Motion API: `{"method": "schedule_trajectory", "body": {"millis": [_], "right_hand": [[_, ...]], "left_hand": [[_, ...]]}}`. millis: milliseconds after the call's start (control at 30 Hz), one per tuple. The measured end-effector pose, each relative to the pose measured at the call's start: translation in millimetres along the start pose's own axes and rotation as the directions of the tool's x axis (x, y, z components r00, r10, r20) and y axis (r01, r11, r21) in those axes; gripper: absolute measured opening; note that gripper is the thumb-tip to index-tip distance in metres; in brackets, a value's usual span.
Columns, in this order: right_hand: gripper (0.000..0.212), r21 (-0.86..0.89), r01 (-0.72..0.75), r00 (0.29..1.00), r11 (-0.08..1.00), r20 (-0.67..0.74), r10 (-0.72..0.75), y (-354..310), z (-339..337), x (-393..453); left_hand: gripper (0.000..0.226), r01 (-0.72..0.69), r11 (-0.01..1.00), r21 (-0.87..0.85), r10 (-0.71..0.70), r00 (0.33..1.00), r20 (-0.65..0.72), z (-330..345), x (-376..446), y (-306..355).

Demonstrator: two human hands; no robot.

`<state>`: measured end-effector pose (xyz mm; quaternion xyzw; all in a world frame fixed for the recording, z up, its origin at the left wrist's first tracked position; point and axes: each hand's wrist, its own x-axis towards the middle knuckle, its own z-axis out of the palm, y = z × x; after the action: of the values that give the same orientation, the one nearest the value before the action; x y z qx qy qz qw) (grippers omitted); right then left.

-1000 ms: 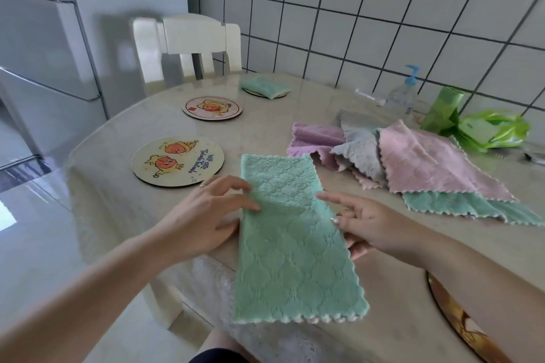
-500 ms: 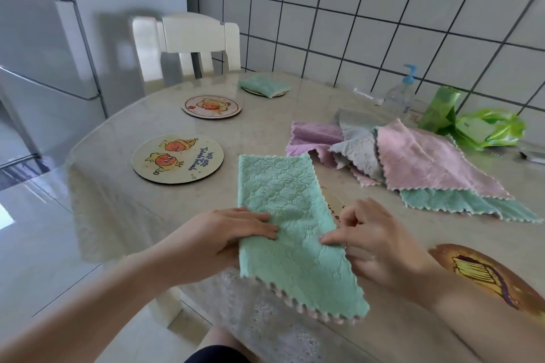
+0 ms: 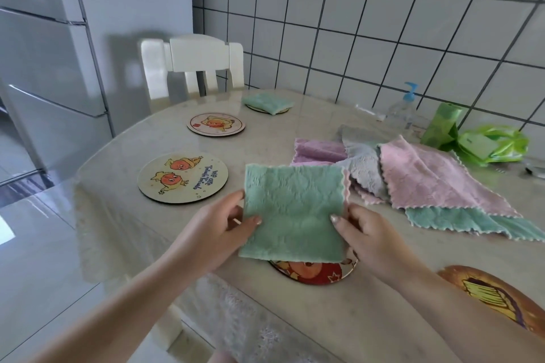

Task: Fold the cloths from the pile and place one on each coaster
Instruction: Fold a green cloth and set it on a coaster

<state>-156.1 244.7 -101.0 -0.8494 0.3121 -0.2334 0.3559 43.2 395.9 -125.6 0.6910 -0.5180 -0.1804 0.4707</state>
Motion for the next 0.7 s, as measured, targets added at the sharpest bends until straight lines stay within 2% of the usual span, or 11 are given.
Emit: {"method": "schedule_trajectory", "body": {"millis": [100, 200, 300, 433, 600, 700], "right_hand": [[0.029, -0.085, -0.015, 1.0, 0.996, 0.011, 0.016, 0, 3, 16], [0.036, -0.199, -0.055, 0.998, 0.978, 0.014, 0.059, 4, 5, 30], [0.039, -0.23, -0.104, 0.994, 0.968, 0.02, 0.111, 7, 8, 37], [0.041, -0.239, -0.146, 0.988, 0.96, 0.024, 0.156, 11, 12, 43], [0.036, -0.238, -0.188, 0.975, 0.953, 0.073, 0.211, 9, 9, 47], [0.019, -0.229, -0.222, 0.97, 0.948, 0.048, 0.239, 6, 2, 48]], "left_hand": [[0.035, 0.05, 0.995, 0.084, -0.049, 0.999, -0.018, 1, 14, 1], [0.07, 0.148, 0.969, 0.197, -0.146, 0.989, -0.024, 0, 27, -1], [0.081, 0.232, 0.949, 0.216, -0.237, 0.972, -0.002, -3, 43, -4], [0.081, 0.293, 0.935, 0.198, -0.311, 0.948, 0.068, -6, 54, -5], [0.073, 0.278, 0.936, 0.216, -0.31, 0.942, 0.131, -8, 57, -3], [0.067, 0.334, 0.925, 0.181, -0.356, 0.928, 0.108, -17, 58, 0]]}}
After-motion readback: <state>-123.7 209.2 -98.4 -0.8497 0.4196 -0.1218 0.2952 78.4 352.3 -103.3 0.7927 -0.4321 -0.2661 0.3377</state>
